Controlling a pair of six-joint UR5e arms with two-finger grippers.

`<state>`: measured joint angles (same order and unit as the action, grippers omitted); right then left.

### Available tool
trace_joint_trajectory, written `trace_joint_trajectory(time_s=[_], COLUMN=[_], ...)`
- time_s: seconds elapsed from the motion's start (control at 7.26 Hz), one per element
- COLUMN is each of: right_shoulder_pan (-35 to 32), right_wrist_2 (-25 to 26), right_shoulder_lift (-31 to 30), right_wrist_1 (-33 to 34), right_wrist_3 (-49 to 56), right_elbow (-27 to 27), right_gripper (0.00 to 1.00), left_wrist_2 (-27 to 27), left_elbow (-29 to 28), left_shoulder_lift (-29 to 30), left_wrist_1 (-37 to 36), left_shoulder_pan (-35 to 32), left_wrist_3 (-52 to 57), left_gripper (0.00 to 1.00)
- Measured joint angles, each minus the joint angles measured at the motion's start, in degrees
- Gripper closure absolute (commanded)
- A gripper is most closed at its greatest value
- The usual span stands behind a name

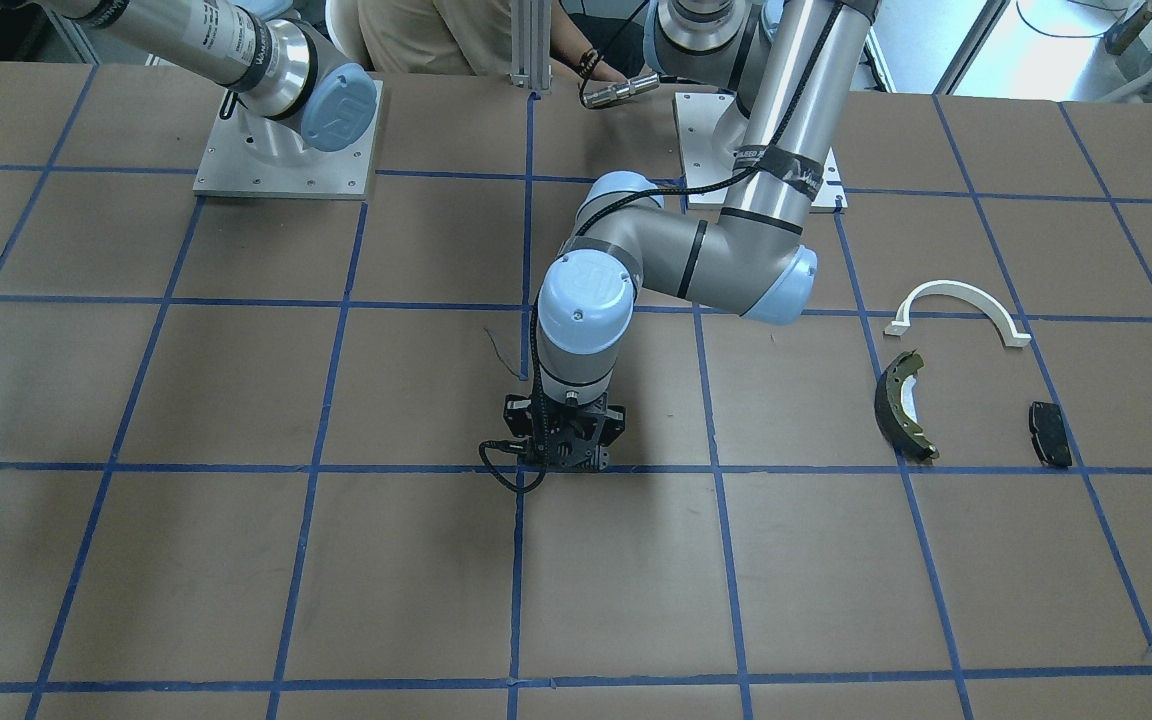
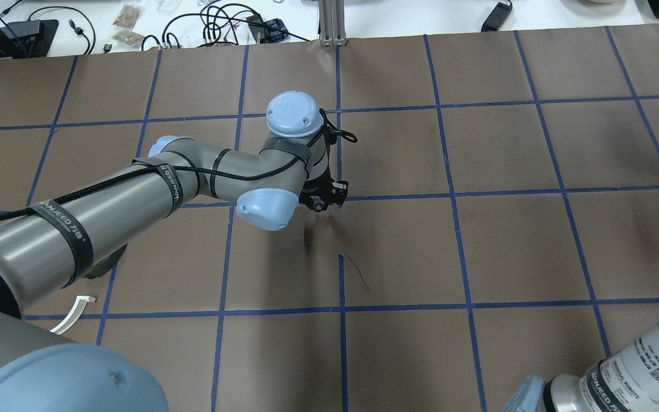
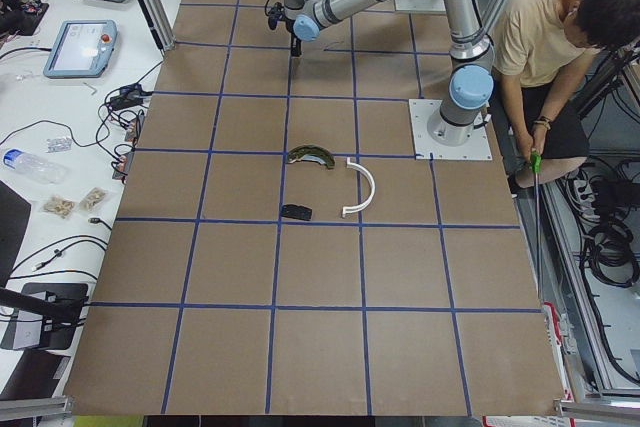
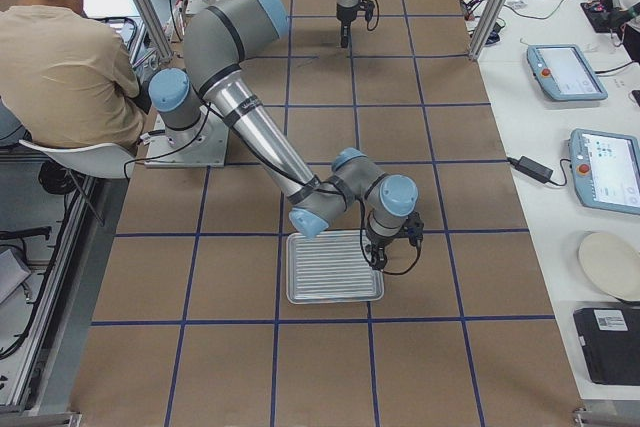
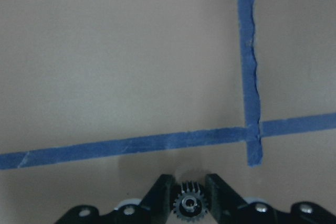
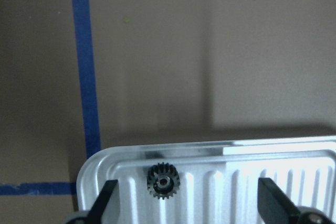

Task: Place bearing gear from tray to pile

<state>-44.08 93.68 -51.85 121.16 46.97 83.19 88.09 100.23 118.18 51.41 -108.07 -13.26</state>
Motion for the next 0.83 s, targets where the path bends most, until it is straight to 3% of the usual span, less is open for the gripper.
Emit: trace_joint_trajectory(time_s=[0.41, 0.83], right_shoulder_pan=[0.47, 0.50], right_wrist_2=[-0.22, -0.08], right_shoulder_lift=[0.15, -0.06], right_wrist_1=[-0.03, 0.06], right_wrist_3=[-0.18, -0.69], right_elbow=[0.47, 1.95], right_gripper=[0.19, 0.20], left_wrist_2=[1.44, 2.89], left_elbow=[-8.36, -10.77], left_shoulder_lift=[-2.13, -4.28], left_wrist_1=[14.00, 19.96], left_shoulder_pan=[9.82, 23.60], left_wrist_3=[8.72, 22.83], left_gripper=[1.00, 1.00])
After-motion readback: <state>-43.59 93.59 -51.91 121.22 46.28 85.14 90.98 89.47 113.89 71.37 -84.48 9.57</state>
